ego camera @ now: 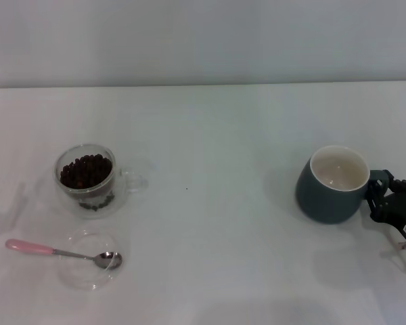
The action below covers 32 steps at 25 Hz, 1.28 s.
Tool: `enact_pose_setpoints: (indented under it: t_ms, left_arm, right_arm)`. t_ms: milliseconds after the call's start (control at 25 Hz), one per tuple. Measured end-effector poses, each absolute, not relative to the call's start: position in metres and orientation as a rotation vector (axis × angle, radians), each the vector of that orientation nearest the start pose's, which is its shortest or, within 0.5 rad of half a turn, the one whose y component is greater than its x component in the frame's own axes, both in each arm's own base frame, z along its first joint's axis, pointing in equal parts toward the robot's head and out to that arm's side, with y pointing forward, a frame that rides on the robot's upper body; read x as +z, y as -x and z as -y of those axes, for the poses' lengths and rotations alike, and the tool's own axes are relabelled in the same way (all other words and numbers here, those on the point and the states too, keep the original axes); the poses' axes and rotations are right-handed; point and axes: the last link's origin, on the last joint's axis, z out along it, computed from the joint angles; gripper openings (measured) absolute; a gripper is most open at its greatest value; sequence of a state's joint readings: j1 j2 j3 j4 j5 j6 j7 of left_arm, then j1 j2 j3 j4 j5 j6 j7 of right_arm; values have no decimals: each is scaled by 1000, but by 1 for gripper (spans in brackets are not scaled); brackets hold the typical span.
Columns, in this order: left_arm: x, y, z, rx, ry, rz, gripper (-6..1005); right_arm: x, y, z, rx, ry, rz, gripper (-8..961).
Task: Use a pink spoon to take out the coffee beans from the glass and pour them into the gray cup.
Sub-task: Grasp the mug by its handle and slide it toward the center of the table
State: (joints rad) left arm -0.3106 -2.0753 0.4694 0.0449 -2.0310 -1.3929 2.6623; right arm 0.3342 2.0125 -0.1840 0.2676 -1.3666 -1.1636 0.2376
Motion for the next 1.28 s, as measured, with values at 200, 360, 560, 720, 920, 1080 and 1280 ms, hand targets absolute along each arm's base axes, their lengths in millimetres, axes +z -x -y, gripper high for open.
enact_pose_setpoints:
  t_ms: [200,360,560,720,920,1080,1280]
  left_arm:
    - [11,366,-272,-834,1595,642,853]
    - [11,366,-272,-832,1596,639,852]
    - [12,366,-272,-832,1595,638,852]
    - [12,366,-272,-833,1595,639,852]
    - [11,367,-272,-831,1595,640,852]
    - [11,366,-271,-830,1601,640,852]
    - [10,367,-270,-829,1605,644,852]
  right_arm:
    - [-48,-373,-258,606,1716,-841,226]
    - [-56,-363,-258,645,1779,-835,196]
    - [-66,-350,-261,692,1849,-843,159]
    - [-75,-340,-262,710,1898,-847,152]
    - [-85,-329,-264,731,1932,-861,152]
    - [-96,-320,-268,715,1991,-868,152]
    - [-106,-311,-273,691,2056,-866,151]
